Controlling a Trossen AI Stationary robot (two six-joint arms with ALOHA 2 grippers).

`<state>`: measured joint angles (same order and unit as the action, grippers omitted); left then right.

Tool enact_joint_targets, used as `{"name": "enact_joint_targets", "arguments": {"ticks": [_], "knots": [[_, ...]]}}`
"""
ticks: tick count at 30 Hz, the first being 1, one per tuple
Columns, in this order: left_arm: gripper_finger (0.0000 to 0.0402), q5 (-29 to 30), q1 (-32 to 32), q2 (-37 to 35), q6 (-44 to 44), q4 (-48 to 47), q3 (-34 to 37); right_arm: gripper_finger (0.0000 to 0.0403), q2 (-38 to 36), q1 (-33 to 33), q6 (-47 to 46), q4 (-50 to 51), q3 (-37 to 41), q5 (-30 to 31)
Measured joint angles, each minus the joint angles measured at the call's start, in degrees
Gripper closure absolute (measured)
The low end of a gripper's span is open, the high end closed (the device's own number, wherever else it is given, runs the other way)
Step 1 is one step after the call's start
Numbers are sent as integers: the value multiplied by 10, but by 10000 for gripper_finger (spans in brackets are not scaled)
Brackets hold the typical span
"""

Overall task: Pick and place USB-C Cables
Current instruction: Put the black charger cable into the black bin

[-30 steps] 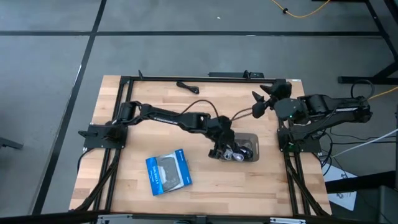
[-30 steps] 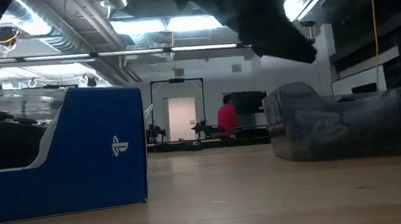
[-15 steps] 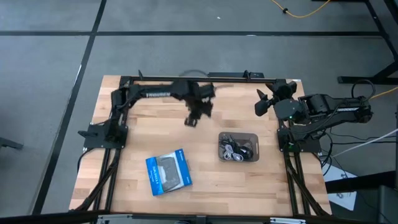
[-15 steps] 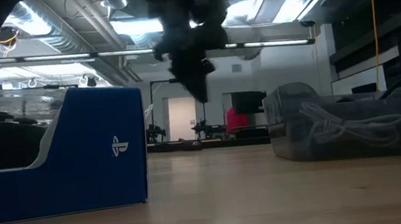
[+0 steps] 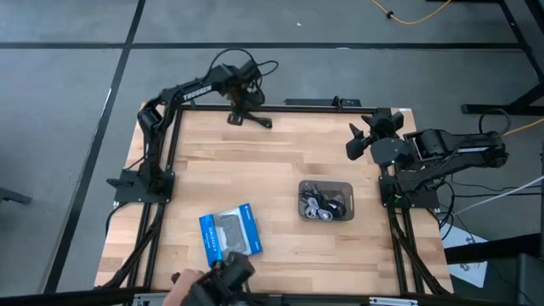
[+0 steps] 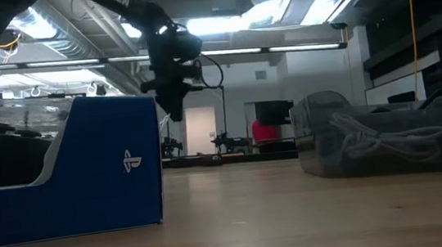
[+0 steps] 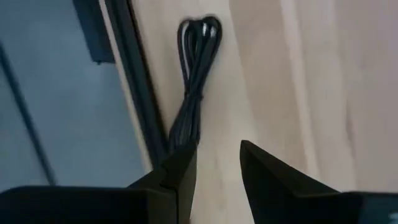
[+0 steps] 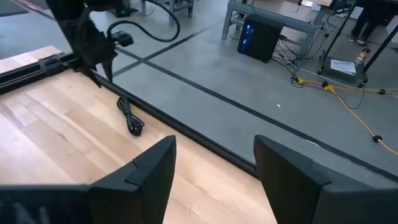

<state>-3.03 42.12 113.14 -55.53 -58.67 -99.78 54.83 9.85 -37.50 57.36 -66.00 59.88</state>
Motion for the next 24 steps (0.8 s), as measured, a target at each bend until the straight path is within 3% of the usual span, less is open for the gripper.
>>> {"name": "enact_joint_targets", "arguments": {"ticks": [5, 11, 24], "knots": [[286, -51, 15, 14, 42, 34, -1, 183, 11, 0, 1, 0, 0, 0], [286, -51, -17, 76, 92, 103, 0, 183, 24, 0, 2, 5, 0, 0], [286, 25, -43, 132, 236, 186, 0, 183, 28, 0, 4, 21, 0, -3]]}}
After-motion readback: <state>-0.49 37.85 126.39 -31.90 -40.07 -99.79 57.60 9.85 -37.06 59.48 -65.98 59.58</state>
